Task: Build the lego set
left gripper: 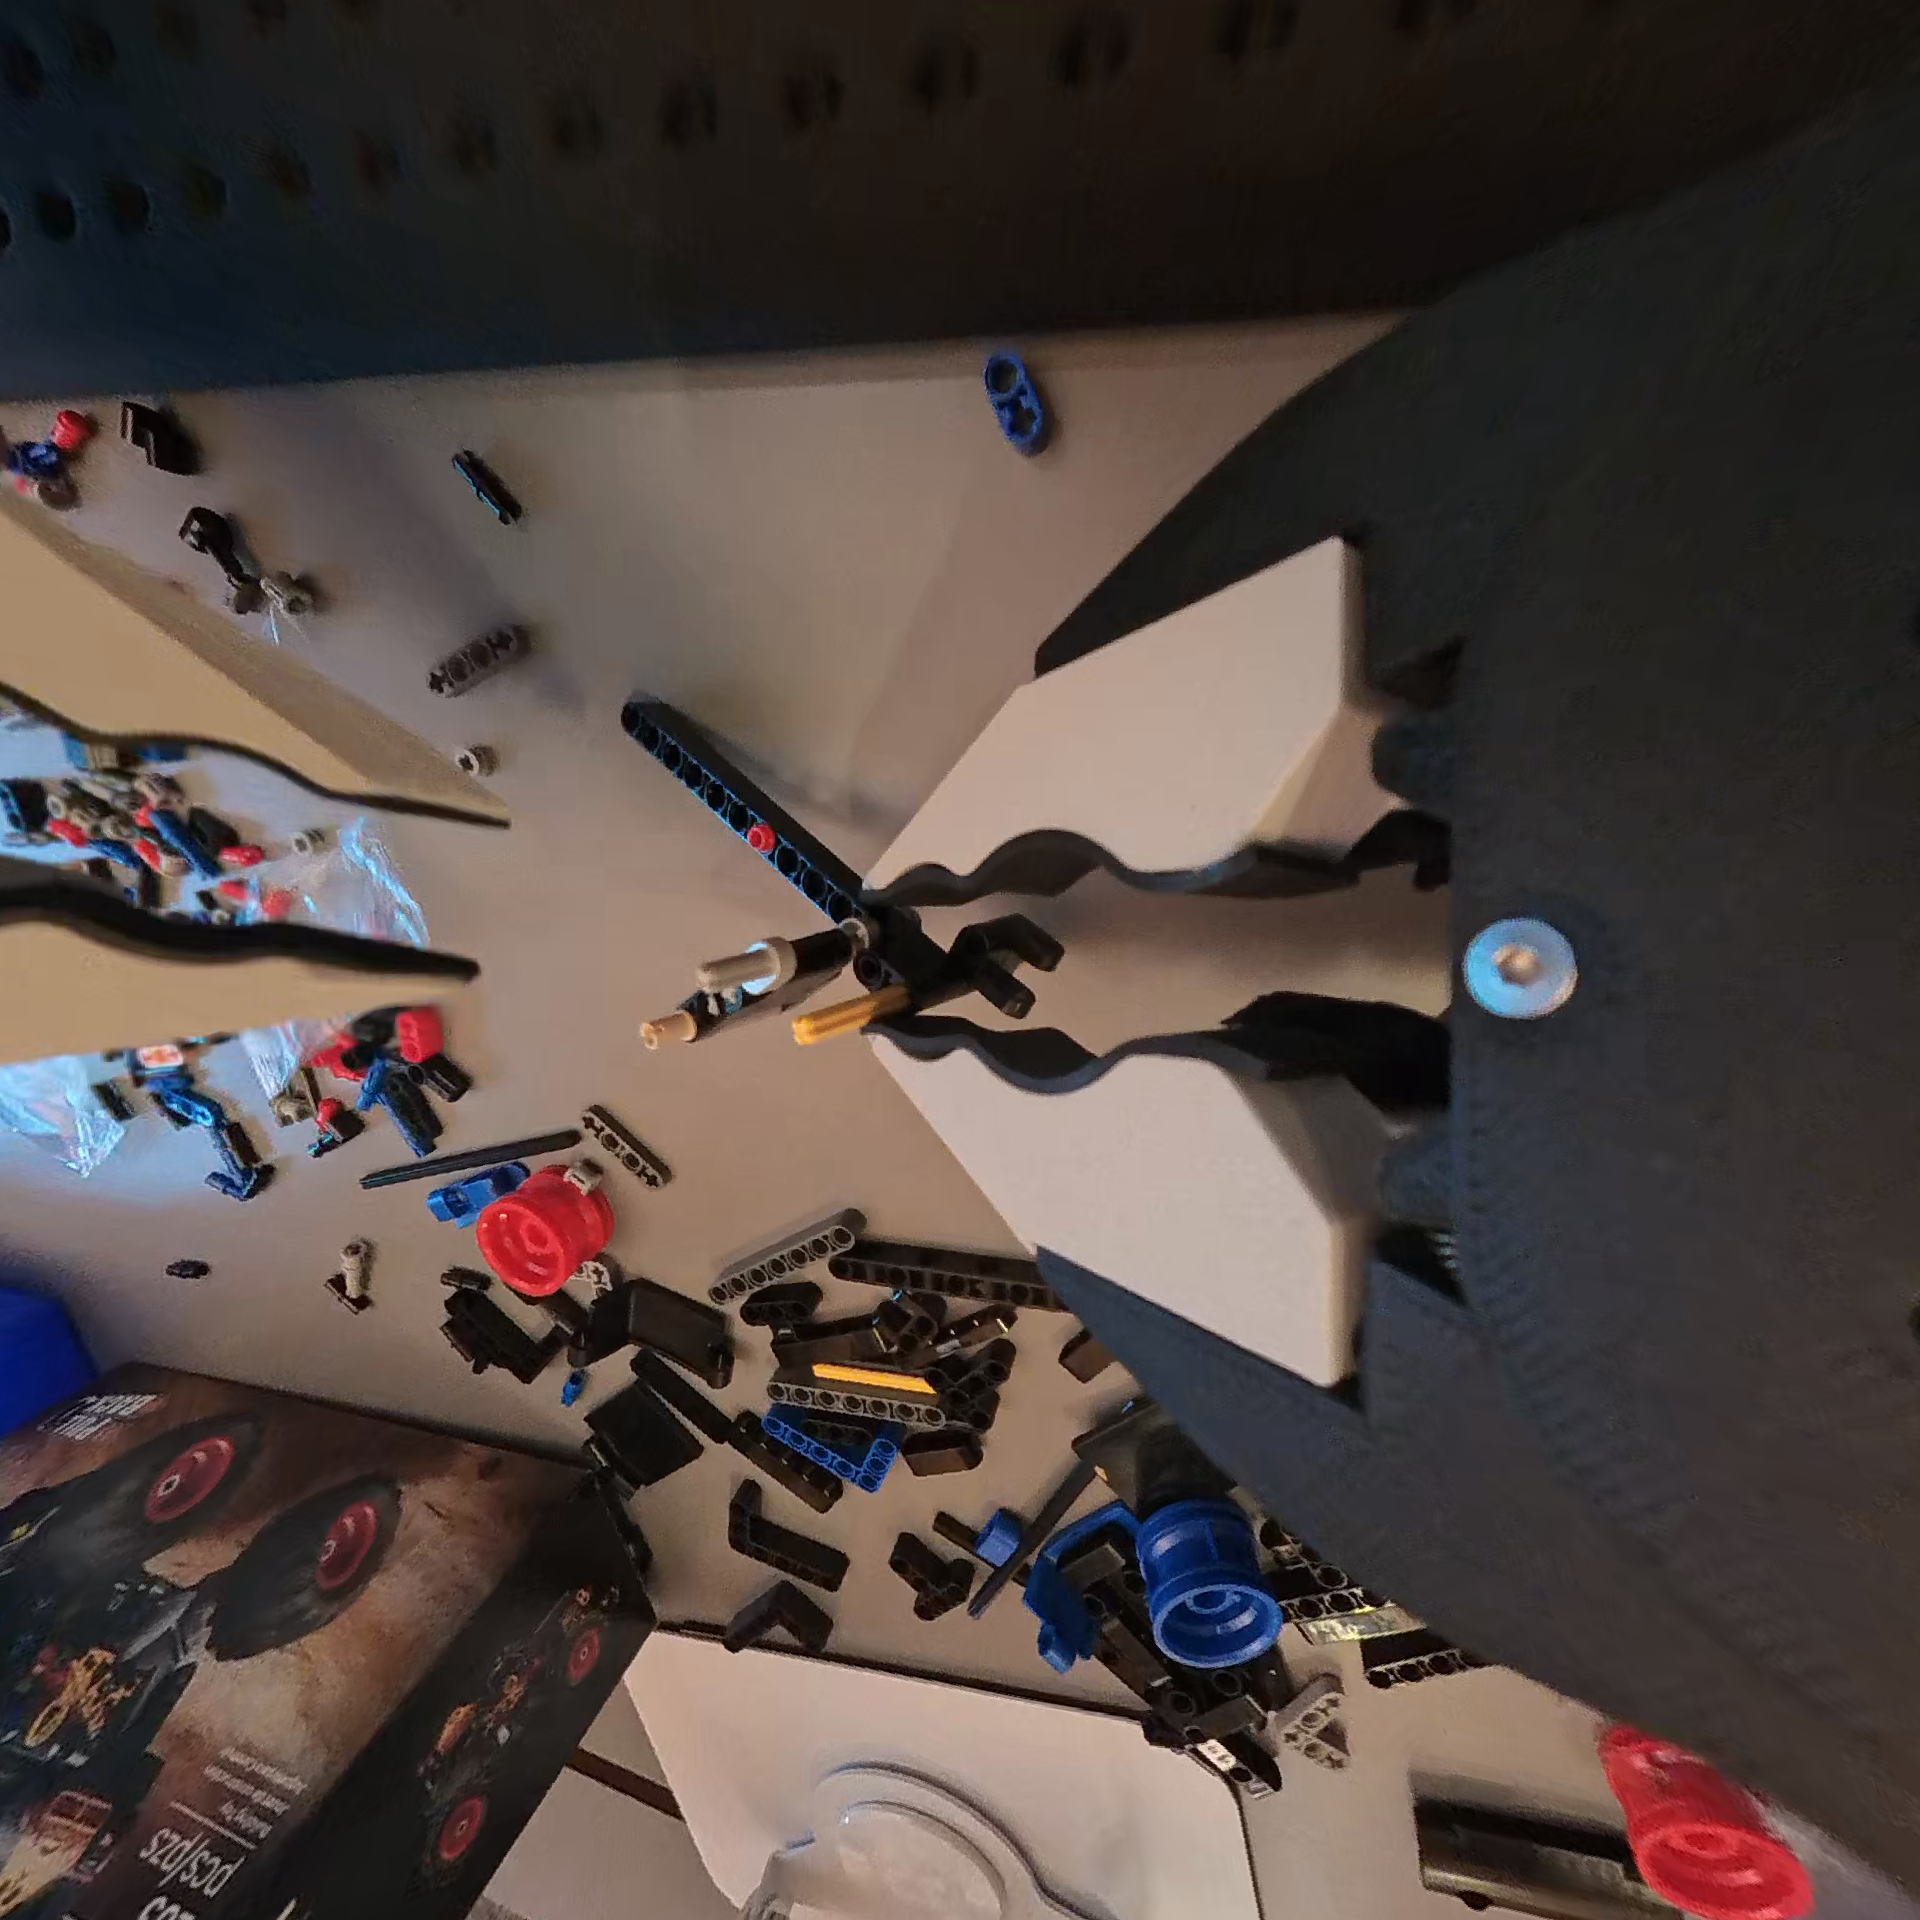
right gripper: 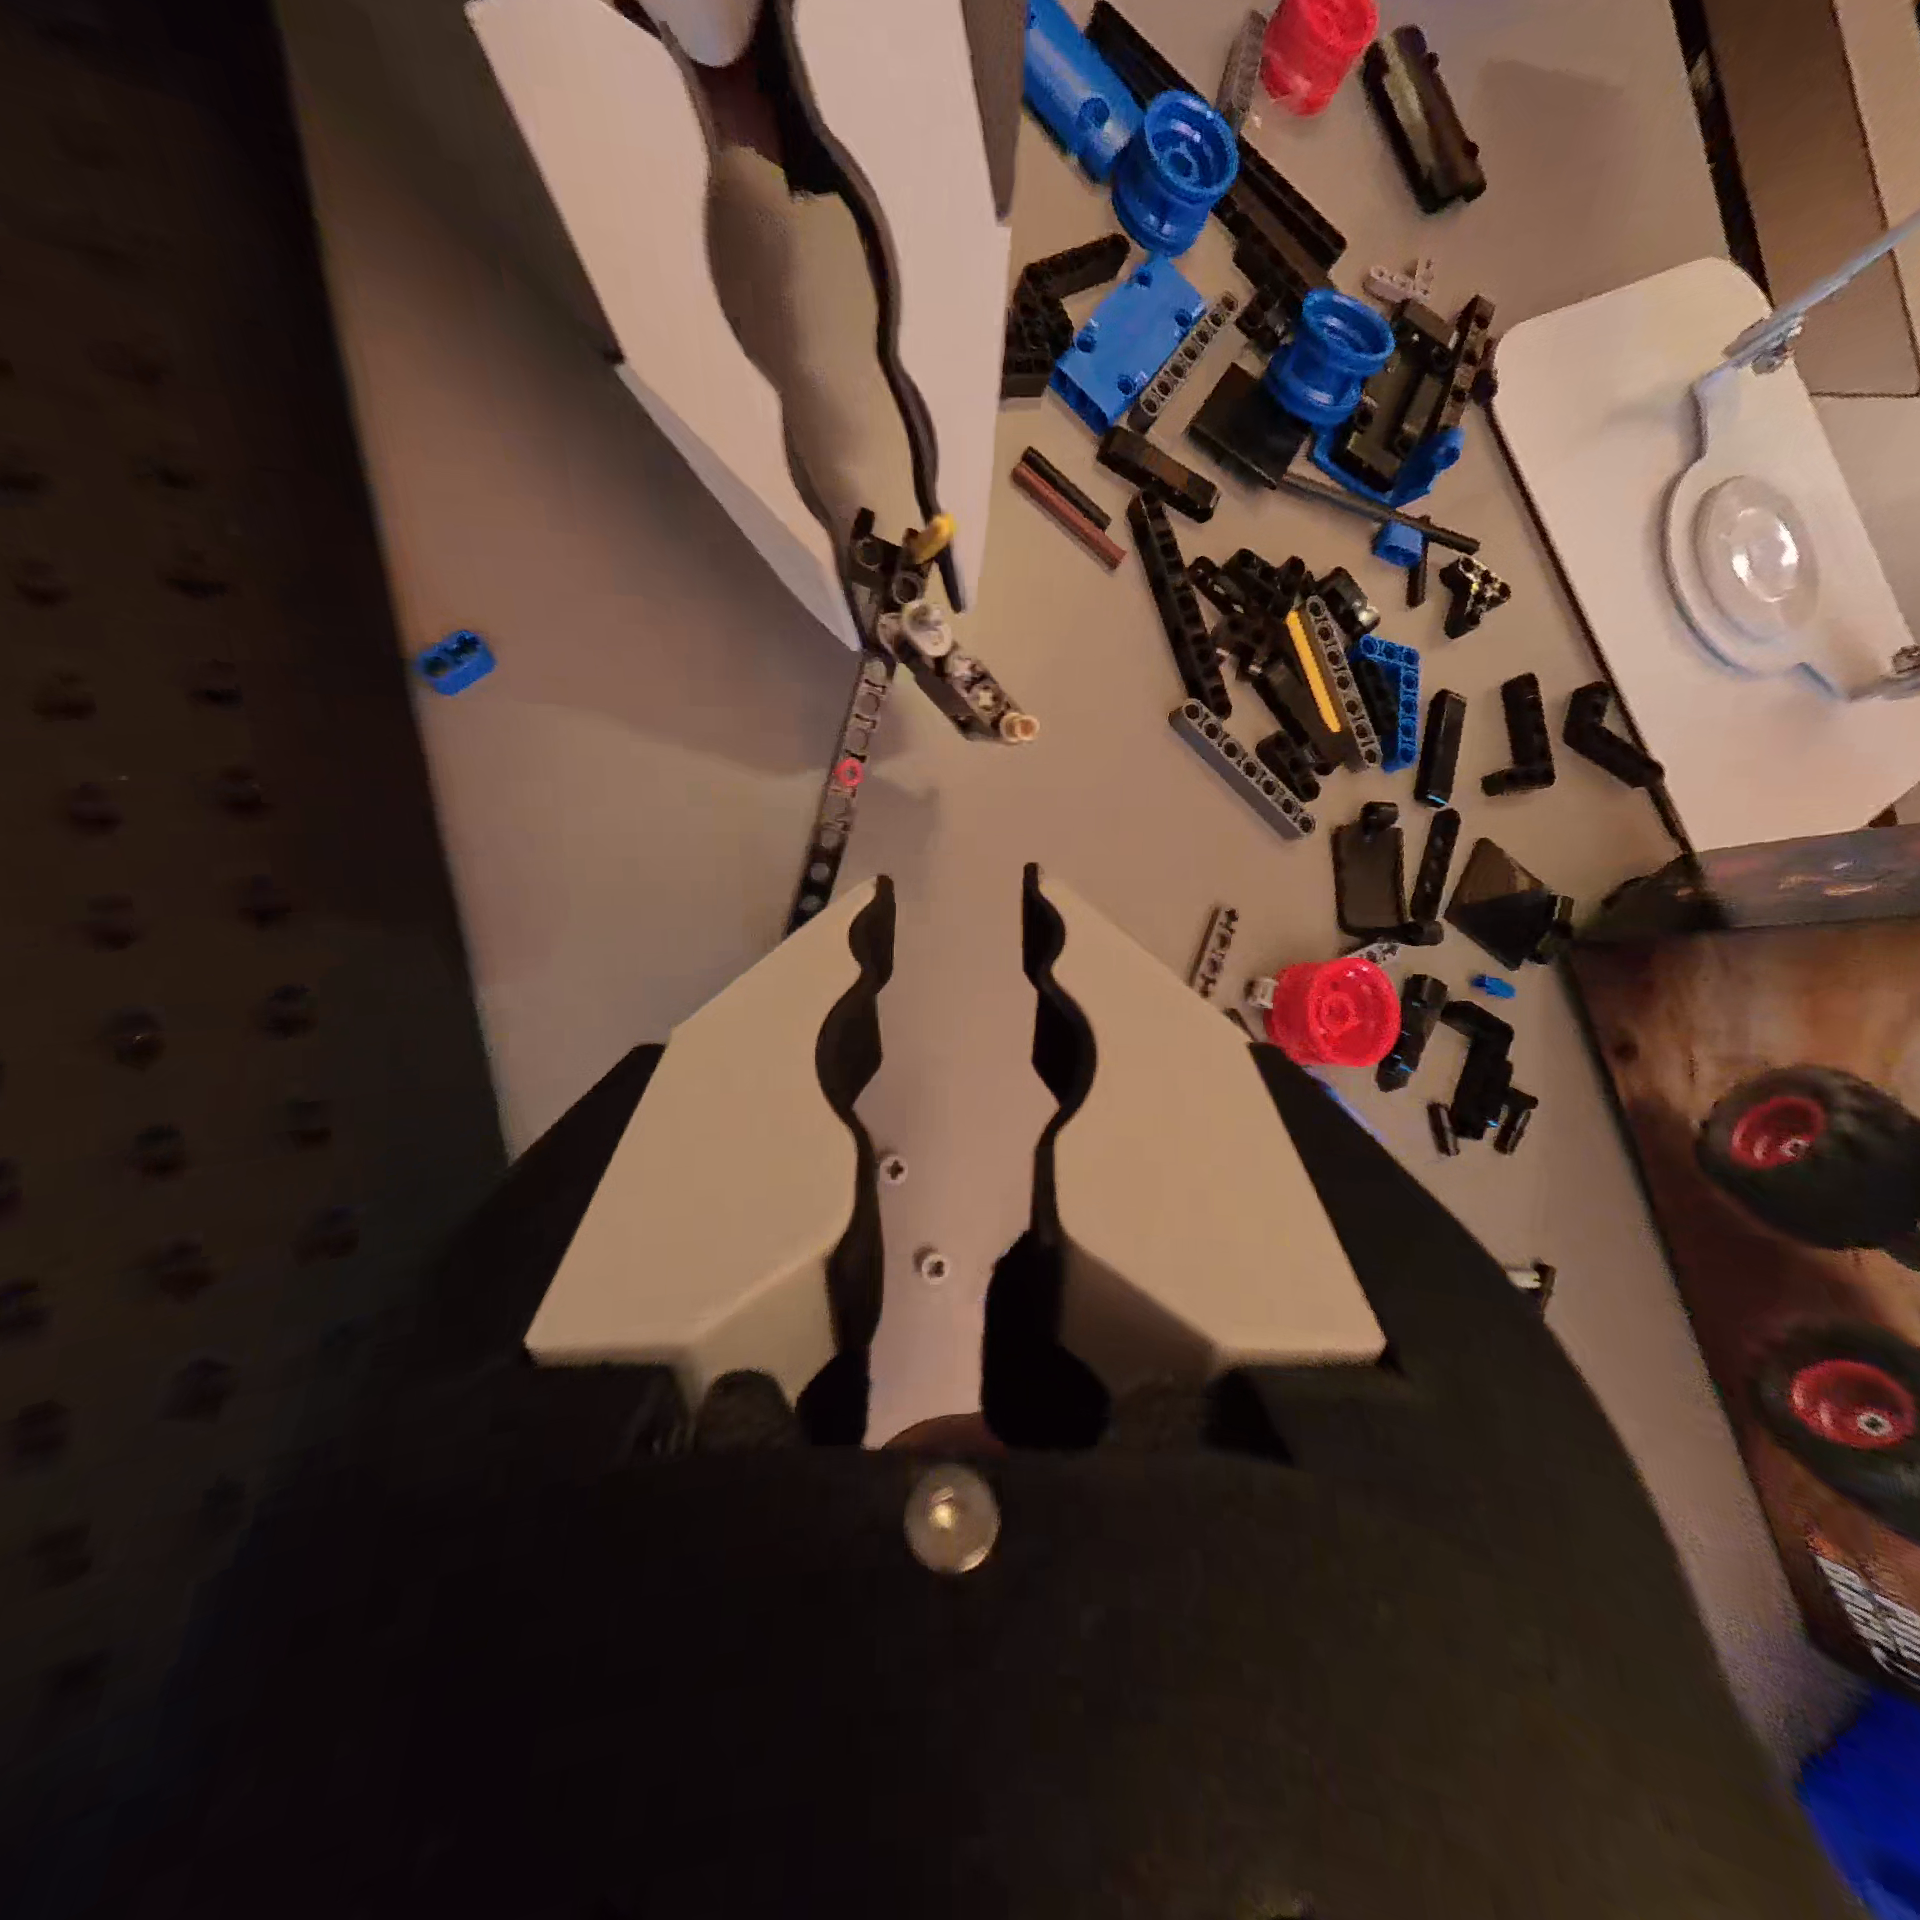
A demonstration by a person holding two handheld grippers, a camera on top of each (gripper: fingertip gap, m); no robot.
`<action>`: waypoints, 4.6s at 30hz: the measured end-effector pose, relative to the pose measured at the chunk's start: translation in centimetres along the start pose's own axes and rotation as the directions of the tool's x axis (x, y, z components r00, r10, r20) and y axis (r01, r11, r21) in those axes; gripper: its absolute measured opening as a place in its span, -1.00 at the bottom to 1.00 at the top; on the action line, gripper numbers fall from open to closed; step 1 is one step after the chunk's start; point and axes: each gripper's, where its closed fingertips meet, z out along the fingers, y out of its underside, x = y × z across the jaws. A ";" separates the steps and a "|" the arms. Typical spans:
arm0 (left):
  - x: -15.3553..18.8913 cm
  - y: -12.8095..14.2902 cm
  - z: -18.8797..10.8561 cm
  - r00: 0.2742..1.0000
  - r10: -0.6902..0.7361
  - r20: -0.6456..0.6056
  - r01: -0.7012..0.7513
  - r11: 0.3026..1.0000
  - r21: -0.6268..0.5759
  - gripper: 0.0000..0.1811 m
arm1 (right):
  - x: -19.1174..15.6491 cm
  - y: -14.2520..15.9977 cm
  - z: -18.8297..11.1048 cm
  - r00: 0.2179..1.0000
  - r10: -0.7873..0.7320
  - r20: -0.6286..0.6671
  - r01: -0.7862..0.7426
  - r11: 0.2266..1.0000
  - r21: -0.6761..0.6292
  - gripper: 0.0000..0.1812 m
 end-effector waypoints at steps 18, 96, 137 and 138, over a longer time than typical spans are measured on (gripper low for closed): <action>0.0 -1.4 -0.6 1.000 -0.006 -0.009 0.007 0.997 0.080 -0.63 | -1.7 1.0 3.8 0.990 -0.144 -0.013 0.142 0.984 -0.108 -0.93; -1.0 3.6 -5.4 0.936 0.071 0.345 -0.038 0.994 -0.103 -0.74 | 8.6 5.9 -1.1 0.999 0.011 0.045 -0.003 0.984 -0.179 -0.77; -0.7 3.2 -5.8 0.950 0.003 0.312 -0.004 1.000 0.003 -0.78 | 4.4 -2.6 3.7 0.862 -0.294 0.413 0.331 0.943 -0.019 -0.93; -0.7 3.1 -5.7 0.951 0.007 0.309 -0.008 1.000 0.000 -0.78 | 2.8 -2.0 3.1 0.833 -0.316 0.454 0.359 0.933 -0.009 -0.93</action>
